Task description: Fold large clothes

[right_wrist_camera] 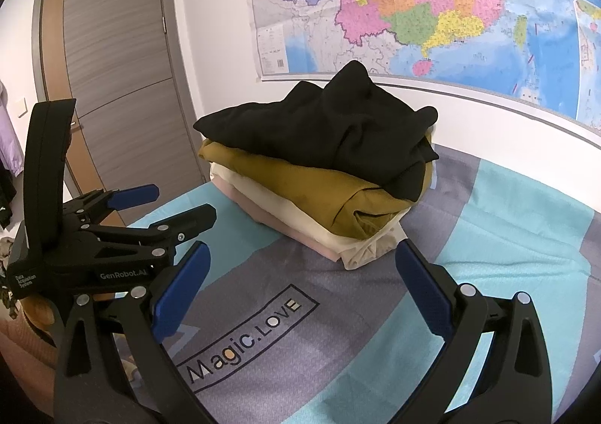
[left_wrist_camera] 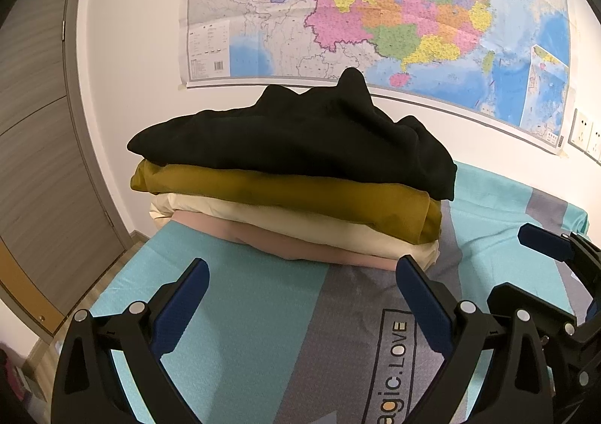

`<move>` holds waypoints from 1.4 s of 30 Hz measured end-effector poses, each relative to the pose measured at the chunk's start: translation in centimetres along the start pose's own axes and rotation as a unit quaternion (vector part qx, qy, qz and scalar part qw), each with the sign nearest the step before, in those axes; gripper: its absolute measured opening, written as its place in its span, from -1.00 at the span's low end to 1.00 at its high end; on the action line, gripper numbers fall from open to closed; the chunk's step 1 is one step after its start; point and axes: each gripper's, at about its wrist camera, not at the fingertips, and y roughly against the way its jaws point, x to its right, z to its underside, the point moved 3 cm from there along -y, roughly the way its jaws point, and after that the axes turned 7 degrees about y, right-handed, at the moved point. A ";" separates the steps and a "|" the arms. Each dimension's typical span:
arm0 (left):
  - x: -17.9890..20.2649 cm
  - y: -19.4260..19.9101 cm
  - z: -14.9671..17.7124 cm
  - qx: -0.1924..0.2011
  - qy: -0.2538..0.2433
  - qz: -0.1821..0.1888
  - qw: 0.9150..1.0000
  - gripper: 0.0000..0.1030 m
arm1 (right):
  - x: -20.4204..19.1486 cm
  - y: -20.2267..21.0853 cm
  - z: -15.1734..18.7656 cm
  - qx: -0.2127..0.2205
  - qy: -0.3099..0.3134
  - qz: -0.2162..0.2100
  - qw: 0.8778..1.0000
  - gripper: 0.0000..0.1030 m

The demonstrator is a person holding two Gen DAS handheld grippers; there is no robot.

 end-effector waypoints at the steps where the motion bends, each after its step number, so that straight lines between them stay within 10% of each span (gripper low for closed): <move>1: 0.0 0.0 0.0 0.000 0.000 -0.001 1.000 0.87 | 0.0 0.0 0.0 0.000 0.000 0.000 1.000 0.89; 42: -0.2 0.0 0.5 -0.005 0.000 -0.001 1.000 0.87 | -0.2 -0.1 0.2 0.000 -0.007 -0.002 1.000 0.89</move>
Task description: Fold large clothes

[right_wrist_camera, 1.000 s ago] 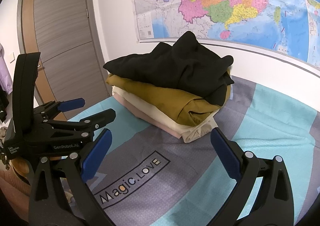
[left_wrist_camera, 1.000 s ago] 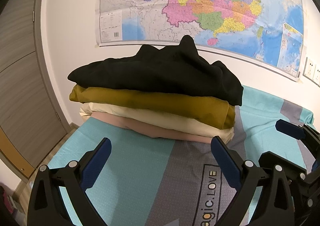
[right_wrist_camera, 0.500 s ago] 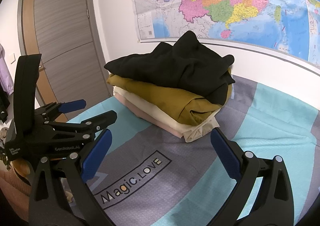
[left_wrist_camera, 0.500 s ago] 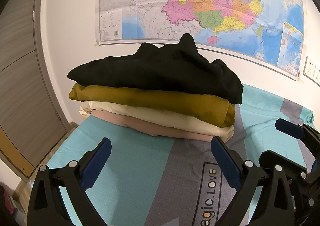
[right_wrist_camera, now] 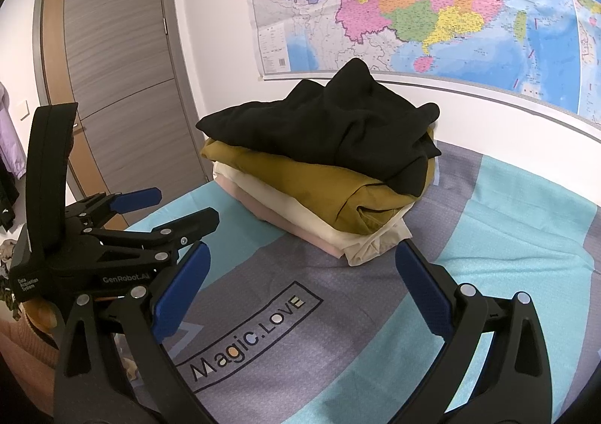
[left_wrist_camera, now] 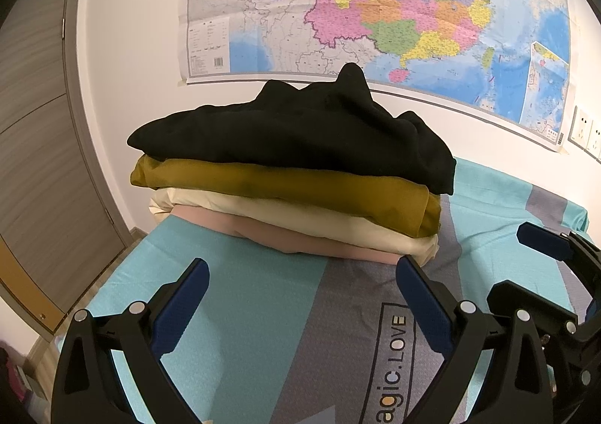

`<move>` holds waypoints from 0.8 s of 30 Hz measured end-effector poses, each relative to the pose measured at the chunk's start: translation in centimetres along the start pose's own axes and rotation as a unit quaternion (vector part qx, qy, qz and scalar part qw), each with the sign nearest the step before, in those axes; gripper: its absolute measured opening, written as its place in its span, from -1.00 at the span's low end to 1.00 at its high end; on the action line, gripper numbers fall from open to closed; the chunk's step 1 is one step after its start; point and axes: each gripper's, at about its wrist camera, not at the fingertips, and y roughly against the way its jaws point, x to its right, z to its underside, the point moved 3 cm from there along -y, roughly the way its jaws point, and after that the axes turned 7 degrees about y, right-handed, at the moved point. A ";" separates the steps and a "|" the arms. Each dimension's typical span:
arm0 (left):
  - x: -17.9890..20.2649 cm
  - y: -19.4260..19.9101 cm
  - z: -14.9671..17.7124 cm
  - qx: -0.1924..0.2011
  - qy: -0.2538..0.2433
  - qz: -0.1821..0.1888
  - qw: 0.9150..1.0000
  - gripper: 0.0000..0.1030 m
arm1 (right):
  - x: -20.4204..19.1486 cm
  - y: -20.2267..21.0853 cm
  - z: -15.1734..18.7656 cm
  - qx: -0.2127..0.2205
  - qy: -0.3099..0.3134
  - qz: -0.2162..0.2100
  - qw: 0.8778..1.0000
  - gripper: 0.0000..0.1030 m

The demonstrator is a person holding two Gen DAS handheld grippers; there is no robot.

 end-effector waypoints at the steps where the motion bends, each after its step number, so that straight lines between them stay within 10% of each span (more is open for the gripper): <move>1: 0.0 0.0 0.0 0.000 0.000 0.000 1.000 0.87 | 0.0 0.0 0.0 0.001 0.000 0.001 1.000 0.89; 24: 0.0 0.2 0.2 0.000 0.000 -0.001 1.000 0.87 | -0.2 0.3 0.2 0.004 0.002 0.001 1.000 0.89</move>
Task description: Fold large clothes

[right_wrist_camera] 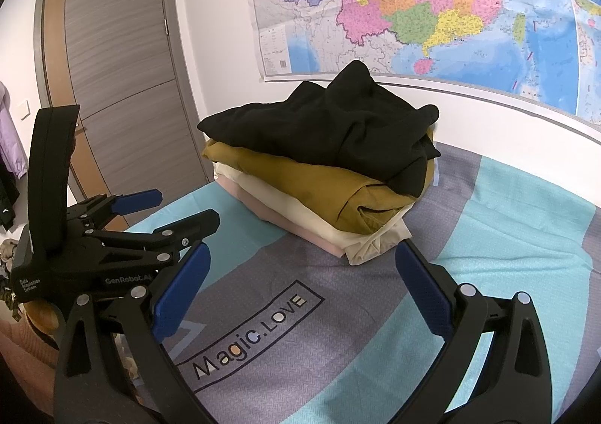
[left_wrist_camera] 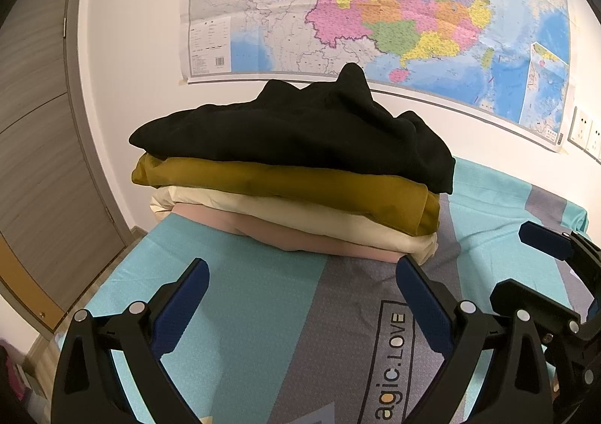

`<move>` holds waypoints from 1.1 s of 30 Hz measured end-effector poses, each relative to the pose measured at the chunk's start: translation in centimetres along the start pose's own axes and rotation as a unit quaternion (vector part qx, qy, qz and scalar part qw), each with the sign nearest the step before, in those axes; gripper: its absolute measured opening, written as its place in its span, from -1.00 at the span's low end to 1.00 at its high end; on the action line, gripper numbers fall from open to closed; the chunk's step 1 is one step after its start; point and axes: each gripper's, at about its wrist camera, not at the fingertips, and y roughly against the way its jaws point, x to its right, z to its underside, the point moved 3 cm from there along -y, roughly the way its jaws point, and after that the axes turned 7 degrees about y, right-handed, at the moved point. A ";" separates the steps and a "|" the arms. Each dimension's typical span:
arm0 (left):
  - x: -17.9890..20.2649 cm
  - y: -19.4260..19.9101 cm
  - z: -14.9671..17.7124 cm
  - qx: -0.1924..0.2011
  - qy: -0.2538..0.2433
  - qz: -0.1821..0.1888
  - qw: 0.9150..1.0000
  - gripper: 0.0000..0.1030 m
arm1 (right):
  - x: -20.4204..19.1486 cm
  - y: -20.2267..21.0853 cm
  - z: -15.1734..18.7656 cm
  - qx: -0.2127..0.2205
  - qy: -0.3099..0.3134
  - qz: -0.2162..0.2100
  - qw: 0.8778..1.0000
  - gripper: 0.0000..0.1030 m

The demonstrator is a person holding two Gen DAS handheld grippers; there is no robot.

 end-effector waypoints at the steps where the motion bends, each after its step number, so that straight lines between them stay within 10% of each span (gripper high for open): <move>1: 0.0 0.0 0.0 0.001 -0.001 0.000 1.000 0.87 | 0.0 0.0 0.0 -0.001 -0.001 0.000 1.000 0.89; 33: 1.3 0.6 0.5 -0.007 -0.003 -0.002 1.000 0.87 | 0.6 1.2 0.7 -0.002 -0.012 -0.001 1.000 0.89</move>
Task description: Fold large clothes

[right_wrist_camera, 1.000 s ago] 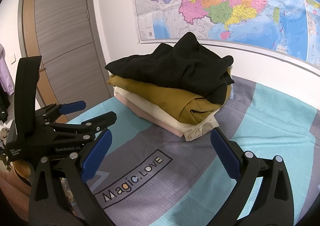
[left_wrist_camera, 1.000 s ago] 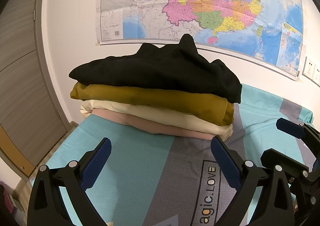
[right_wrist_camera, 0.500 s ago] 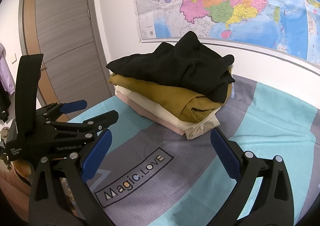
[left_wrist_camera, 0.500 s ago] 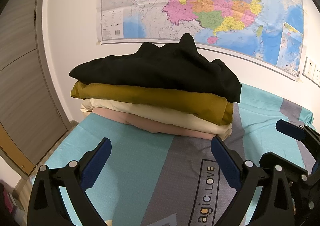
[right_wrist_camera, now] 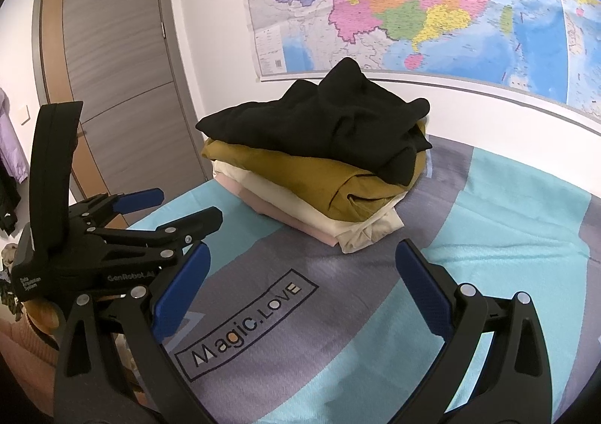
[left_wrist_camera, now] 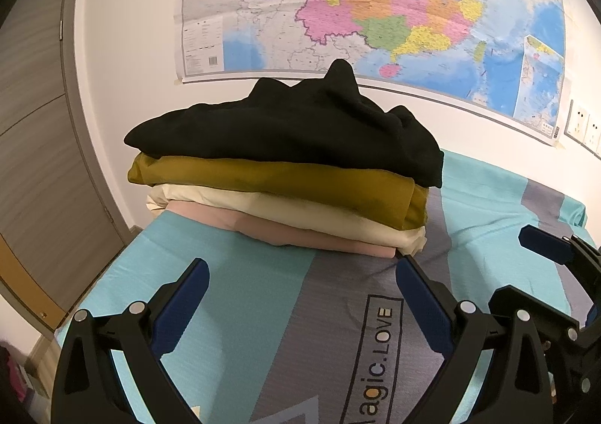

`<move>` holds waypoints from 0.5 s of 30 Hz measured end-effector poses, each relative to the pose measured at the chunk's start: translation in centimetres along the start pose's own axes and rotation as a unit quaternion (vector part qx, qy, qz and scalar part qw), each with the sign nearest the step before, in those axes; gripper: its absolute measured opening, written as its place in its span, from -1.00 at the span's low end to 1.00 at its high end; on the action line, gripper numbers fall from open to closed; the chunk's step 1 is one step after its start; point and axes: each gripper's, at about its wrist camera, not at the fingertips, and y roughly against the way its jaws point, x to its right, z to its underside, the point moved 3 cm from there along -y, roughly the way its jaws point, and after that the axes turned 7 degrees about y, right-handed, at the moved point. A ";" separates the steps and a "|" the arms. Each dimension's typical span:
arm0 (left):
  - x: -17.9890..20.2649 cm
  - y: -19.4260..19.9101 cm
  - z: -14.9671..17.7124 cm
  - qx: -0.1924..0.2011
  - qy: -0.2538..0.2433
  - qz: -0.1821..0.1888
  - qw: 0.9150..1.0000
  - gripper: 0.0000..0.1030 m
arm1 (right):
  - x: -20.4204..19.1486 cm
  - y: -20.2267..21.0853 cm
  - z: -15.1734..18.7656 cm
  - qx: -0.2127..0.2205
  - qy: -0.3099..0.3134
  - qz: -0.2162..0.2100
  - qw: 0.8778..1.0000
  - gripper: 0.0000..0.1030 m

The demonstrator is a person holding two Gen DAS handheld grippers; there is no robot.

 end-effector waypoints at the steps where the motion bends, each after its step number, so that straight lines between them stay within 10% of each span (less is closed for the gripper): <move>1: 0.0 0.0 0.0 0.000 0.001 0.001 1.000 0.87 | 0.0 0.1 0.1 0.000 -0.001 -0.001 1.000 0.89; 10: 3.6 -0.4 1.4 -0.019 -0.026 0.047 0.998 0.87 | 3.0 2.6 2.7 -0.017 -0.034 0.033 0.999 0.89; 15: 8.9 -2.3 3.3 -0.066 -0.043 0.091 0.993 0.87 | 8.5 6.7 7.2 -0.059 -0.103 0.143 0.983 0.89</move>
